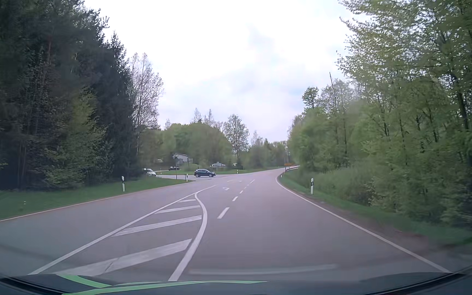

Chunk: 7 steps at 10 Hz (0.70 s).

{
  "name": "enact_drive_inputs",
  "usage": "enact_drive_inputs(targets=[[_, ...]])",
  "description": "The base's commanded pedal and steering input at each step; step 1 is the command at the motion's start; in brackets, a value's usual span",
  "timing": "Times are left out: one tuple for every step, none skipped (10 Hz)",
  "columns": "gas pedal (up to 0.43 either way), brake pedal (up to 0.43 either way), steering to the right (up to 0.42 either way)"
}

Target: Follow the waypoints while adhering to traffic rules and regulations

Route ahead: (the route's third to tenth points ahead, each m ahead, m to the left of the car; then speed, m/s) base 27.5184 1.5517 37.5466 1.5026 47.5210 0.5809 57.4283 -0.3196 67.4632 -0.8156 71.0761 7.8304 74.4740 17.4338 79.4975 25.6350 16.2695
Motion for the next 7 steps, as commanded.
enact_drive_inputs(targets=[[0.000, 0.232, -0.003], [0.000, 0.232, -0.003], [0.000, 0.232, -0.003], [0.000, 0.232, -0.001], [0.000, 0.232, 0.000], [0.000, 0.232, 0.000], [0.000, 0.232, 0.000]])
